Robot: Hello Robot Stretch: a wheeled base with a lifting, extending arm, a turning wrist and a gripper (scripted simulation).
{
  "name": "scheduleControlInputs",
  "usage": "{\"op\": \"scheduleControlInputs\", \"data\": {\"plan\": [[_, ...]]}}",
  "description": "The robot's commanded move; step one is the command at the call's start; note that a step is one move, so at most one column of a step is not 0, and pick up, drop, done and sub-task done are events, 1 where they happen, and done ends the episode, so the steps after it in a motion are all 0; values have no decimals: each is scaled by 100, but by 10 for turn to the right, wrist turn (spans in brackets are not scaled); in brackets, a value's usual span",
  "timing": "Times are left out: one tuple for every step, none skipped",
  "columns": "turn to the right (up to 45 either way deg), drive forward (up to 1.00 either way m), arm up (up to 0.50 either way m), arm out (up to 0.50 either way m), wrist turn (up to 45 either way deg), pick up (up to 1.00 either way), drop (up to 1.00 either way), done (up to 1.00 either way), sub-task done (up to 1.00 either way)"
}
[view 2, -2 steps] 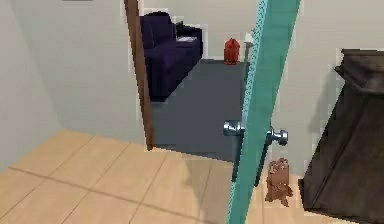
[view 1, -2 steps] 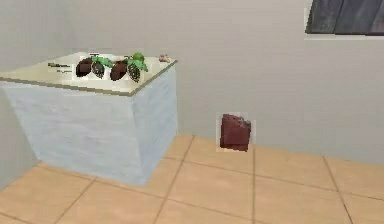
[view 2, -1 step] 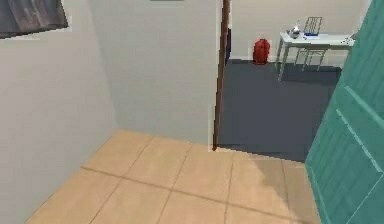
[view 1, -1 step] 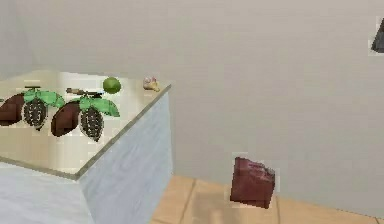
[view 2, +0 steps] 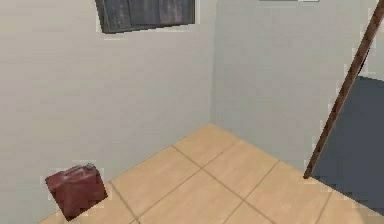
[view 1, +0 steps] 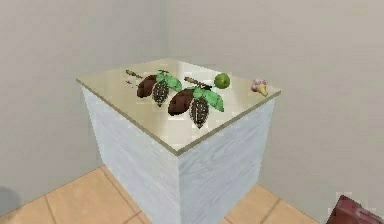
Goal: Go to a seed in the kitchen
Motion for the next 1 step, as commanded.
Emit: {"op": "scheduleControlInputs", "data": {"plan": [[0, 0, 0, 0, 0, 0, 0, 100, 0]]}}
